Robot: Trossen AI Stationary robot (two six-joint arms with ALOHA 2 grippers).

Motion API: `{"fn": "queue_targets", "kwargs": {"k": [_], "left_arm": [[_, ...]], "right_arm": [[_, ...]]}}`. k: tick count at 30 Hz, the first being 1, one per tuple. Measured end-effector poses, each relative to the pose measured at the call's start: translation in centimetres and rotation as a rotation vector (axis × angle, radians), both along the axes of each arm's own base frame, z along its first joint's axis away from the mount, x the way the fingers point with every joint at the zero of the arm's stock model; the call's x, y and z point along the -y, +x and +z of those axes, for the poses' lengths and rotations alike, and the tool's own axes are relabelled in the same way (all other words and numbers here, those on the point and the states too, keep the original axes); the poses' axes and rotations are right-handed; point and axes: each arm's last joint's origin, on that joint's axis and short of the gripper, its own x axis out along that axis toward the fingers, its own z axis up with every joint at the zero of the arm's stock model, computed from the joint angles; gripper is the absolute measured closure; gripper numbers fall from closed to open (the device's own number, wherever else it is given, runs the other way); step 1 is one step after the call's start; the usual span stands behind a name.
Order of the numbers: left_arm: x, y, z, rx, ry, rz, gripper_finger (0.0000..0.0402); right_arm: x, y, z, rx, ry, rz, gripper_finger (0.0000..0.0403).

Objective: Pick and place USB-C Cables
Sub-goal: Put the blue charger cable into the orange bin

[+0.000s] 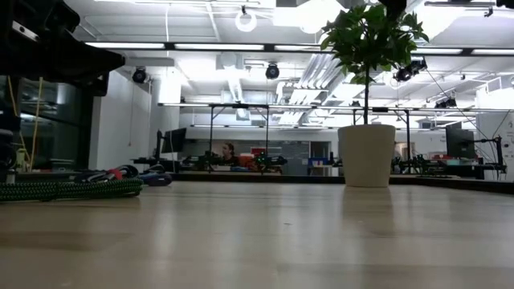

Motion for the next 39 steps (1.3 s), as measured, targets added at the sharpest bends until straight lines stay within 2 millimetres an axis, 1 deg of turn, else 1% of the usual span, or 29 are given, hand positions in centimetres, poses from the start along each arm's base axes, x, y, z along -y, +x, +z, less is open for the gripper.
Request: {"fn": "queue_targets", "kwargs": {"k": [7,13,16,21,25,28,32,35,39], "left_arm": [[0.0,0.0,0.0,0.000,0.000,0.000,0.0401],[0.0,0.0,0.0,0.000,0.000,0.000,0.0401],[0.0,0.0,0.0,0.000,0.000,0.000,0.0401],[0.0,0.0,0.0,0.000,0.000,0.000,0.0401],[0.0,0.0,0.0,0.000,0.000,0.000,0.0401],[0.0,0.0,0.0,0.000,0.000,0.000,0.0401],[0.0,0.0,0.0,0.001,0.000,0.002,0.0401],[-0.1,0.0,0.1,0.011,-0.015,0.042,0.0400],[-0.3,0.0,0.4,0.054,-0.081,0.089,0.0377]], "right_arm": [[0.0,0.0,-0.1,-0.003,0.025,0.004,0.0192],[-0.1,0.5,-1.4,-0.059,0.089,0.009,0.0192],[-0.2,1.3,-2.1,-0.100,0.090,0.006,0.0192],[-0.4,3.3,-3.4,-0.138,0.086,-0.030,0.0192],[-0.5,4.6,-4.1,-0.127,0.089,-0.049,0.0192],[-0.6,5.2,-4.5,-0.130,0.088,-0.049,0.0192],[-0.7,5.4,-4.4,-0.133,0.080,-0.050,0.0192],[-0.7,5.4,-4.4,-0.132,0.080,-0.050,0.0192],[-0.7,5.4,-4.4,-0.131,0.079,-0.050,0.0192]]}}
